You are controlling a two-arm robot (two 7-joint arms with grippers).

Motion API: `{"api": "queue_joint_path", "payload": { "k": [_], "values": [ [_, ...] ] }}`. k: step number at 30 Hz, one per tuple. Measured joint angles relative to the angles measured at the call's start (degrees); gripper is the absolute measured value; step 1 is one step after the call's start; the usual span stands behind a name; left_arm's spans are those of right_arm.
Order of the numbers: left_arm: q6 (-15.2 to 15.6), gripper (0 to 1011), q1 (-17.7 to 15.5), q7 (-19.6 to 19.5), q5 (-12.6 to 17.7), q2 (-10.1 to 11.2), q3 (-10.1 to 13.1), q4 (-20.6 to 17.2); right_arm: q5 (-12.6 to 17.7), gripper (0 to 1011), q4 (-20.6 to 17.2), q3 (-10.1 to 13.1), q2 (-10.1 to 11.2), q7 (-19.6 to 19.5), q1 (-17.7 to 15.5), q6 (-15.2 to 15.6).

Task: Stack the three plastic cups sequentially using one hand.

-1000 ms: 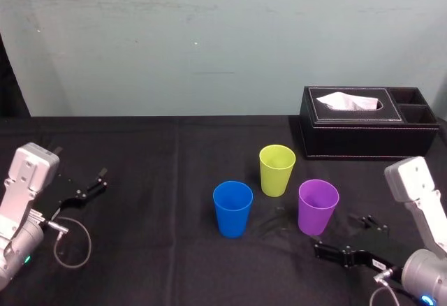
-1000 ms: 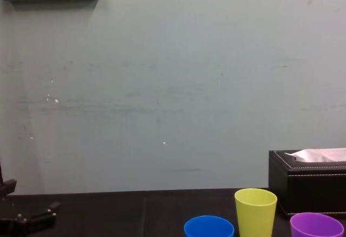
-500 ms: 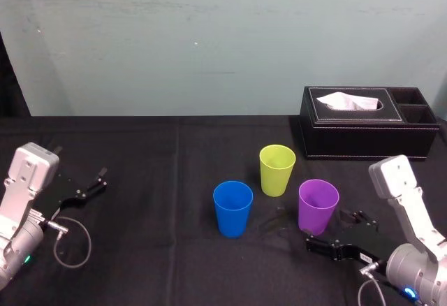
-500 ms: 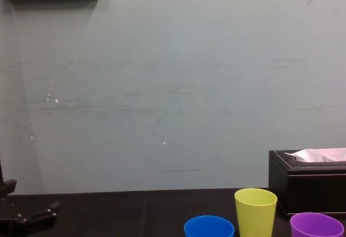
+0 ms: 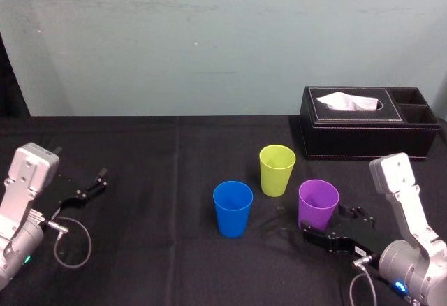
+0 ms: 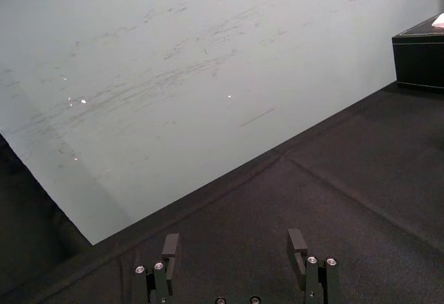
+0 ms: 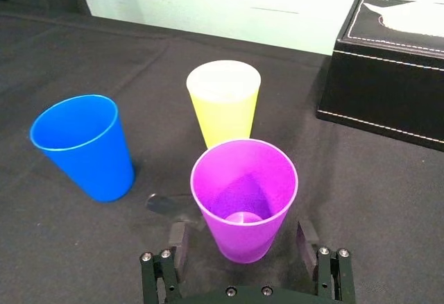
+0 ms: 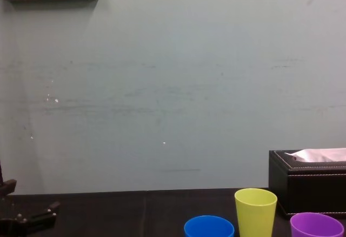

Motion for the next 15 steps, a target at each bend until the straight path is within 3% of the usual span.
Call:
{"api": "queue_joint_path", "payload": {
  "k": [15],
  "values": [
    [0.00, 1000, 0.00, 0.00, 0.00, 0.00, 0.00, 0.00, -2.50, 1003, 3.36, -0.10, -2.66, 0.60, 1.97, -0.86]
  ]
}}
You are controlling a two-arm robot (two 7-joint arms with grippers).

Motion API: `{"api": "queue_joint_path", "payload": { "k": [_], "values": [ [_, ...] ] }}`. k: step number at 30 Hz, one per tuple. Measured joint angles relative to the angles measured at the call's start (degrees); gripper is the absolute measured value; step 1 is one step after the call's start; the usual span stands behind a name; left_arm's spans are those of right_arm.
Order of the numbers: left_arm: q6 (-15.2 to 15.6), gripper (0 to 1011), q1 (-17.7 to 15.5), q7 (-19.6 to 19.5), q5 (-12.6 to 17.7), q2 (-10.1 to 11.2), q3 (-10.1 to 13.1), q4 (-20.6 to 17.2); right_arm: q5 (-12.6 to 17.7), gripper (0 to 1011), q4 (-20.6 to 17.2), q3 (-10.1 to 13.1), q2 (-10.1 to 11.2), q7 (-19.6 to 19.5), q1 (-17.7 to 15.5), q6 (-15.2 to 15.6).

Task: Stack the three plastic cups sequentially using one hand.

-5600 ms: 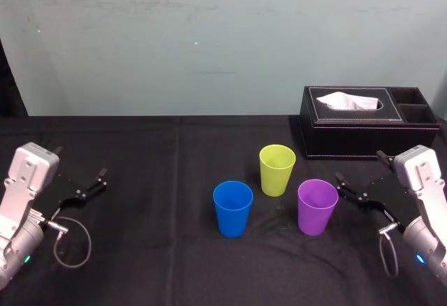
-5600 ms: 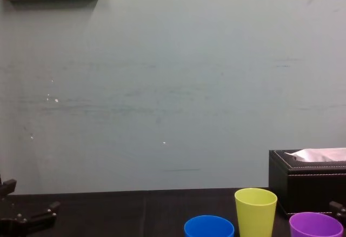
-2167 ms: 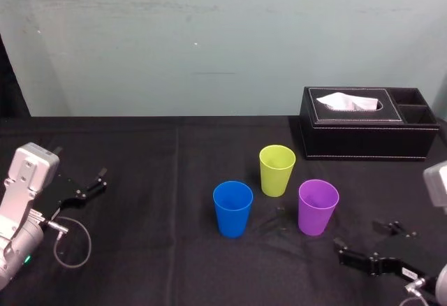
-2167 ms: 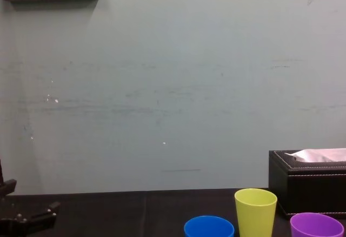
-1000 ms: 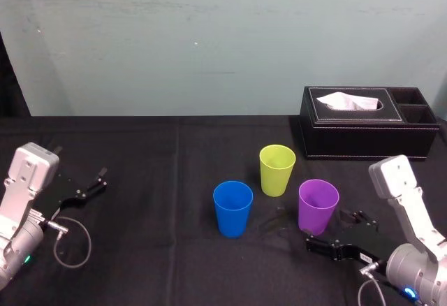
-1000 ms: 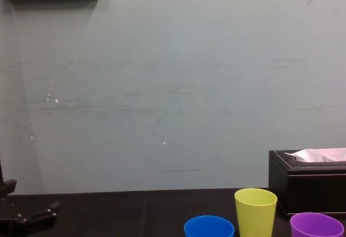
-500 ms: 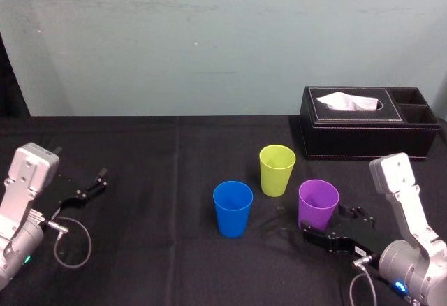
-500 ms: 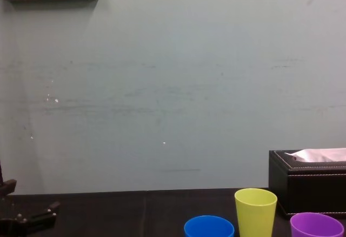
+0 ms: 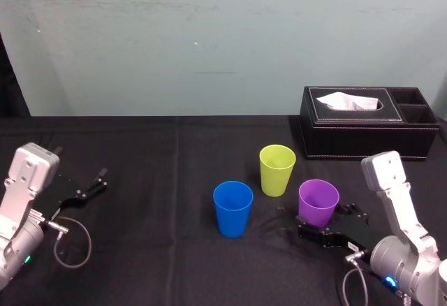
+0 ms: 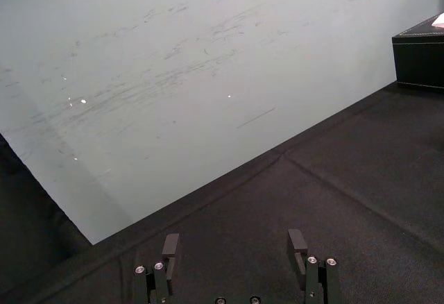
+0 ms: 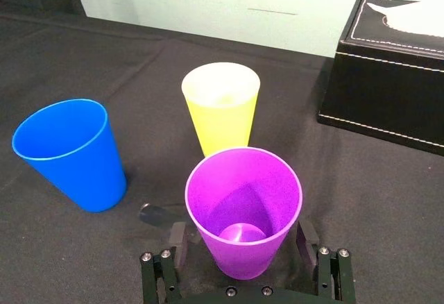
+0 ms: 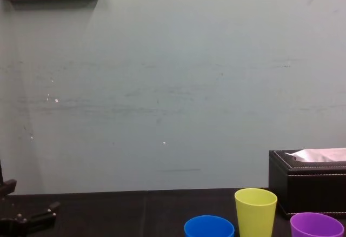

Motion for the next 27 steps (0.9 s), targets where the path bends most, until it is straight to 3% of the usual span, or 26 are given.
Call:
{"api": "queue_joint_path", "payload": {
  "k": [27],
  "values": [
    [0.00, 1000, 0.00, 0.00, 0.00, 0.00, 0.00, 0.00, -3.42, 1003, 3.21, 1.63, -3.77, 1.43, 1.29, -1.77]
  ]
}}
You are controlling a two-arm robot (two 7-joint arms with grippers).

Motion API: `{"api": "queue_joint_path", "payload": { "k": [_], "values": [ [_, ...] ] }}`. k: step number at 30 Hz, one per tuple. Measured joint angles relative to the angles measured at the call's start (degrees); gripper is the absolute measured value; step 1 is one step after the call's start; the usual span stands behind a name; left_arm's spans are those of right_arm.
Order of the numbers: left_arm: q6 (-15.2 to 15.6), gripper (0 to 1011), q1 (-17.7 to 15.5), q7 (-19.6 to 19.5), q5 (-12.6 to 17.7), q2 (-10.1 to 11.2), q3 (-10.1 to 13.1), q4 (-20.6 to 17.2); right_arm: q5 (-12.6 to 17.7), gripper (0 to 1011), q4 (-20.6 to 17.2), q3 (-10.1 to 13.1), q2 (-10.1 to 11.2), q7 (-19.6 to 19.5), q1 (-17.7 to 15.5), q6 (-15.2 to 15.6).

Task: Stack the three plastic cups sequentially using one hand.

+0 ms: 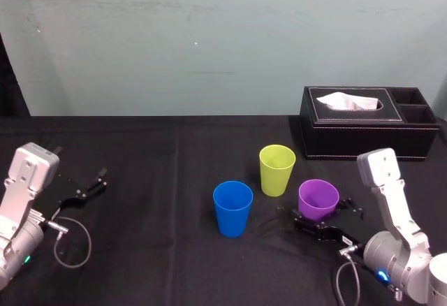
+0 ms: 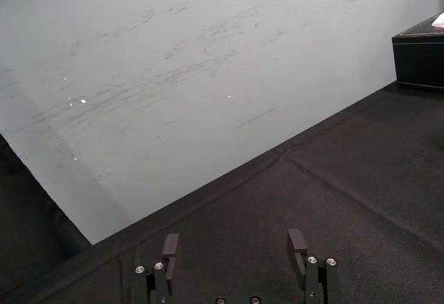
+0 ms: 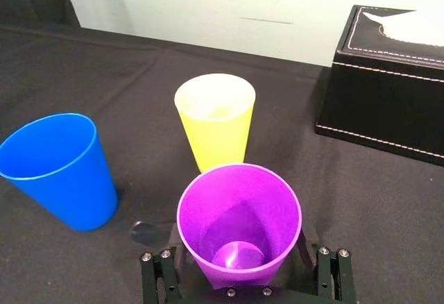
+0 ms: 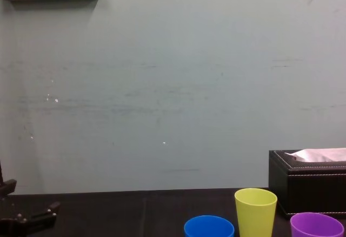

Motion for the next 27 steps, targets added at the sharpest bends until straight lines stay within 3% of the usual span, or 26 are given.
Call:
{"api": "queue_joint_path", "payload": {
  "k": [27],
  "values": [
    [0.00, 1000, 0.00, 0.00, 0.00, 0.00, 0.00, 0.00, -2.47, 1003, 1.25, 0.96, -1.70, 0.92, 0.52, -0.41]
  ]
}}
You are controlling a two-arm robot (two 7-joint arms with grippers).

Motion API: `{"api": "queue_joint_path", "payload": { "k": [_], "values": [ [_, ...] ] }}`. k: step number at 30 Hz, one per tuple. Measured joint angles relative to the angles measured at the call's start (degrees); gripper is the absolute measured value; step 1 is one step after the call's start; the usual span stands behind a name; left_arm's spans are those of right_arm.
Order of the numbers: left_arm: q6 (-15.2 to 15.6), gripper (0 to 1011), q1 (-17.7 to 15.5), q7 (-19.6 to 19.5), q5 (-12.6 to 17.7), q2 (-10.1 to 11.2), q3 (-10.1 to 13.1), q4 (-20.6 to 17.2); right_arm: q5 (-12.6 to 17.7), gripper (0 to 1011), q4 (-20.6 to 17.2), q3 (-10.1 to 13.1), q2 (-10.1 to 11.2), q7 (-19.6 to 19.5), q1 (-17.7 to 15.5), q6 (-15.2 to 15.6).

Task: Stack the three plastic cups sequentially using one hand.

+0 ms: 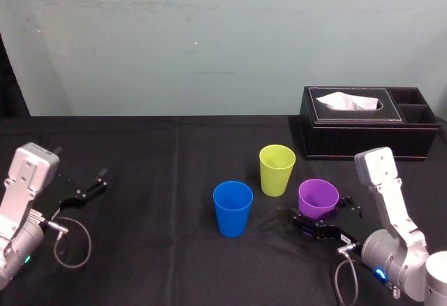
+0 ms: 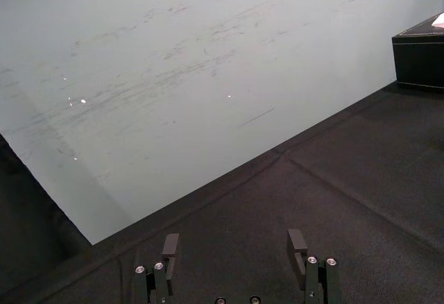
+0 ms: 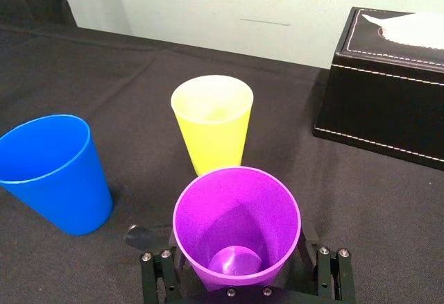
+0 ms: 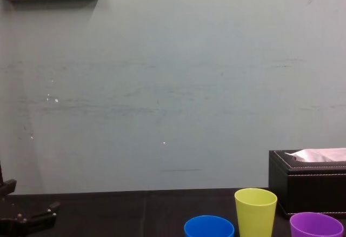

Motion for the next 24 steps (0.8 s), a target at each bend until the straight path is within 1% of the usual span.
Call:
{"api": "queue_joint_path", "payload": {
  "k": [3, 9, 10, 11, 13, 16, 24],
  "values": [
    [0.00, 1000, 0.00, 0.00, 0.00, 0.00, 0.00, 0.00, 0.03, 994, -0.02, -0.03, 0.02, -0.02, -0.01, 0.02],
    [0.00, 1000, 0.00, 0.00, 0.00, 0.00, 0.00, 0.00, 0.06, 863, -0.05, -0.07, 0.05, -0.04, -0.02, 0.04],
    [0.00, 1000, 0.00, 0.00, 0.00, 0.00, 0.00, 0.00, 0.07, 824, -0.06, -0.08, 0.06, -0.05, -0.02, 0.04],
    [0.00, 1000, 0.00, 0.00, 0.00, 0.00, 0.00, 0.00, 0.07, 814, -0.06, -0.08, 0.06, -0.05, -0.02, 0.04],
    [0.00, 1000, 0.00, 0.00, 0.00, 0.00, 0.00, 0.00, 0.07, 744, -0.07, -0.10, 0.07, -0.07, -0.02, 0.06],
    [0.00, 1000, 0.00, 0.00, 0.00, 0.00, 0.00, 0.00, 0.09, 719, -0.09, -0.12, 0.08, -0.09, -0.02, 0.06],
    [0.00, 1000, 0.00, 0.00, 0.00, 0.00, 0.00, 0.00, 0.11, 716, -0.12, -0.13, 0.11, -0.13, -0.02, 0.11]
  ]
}}
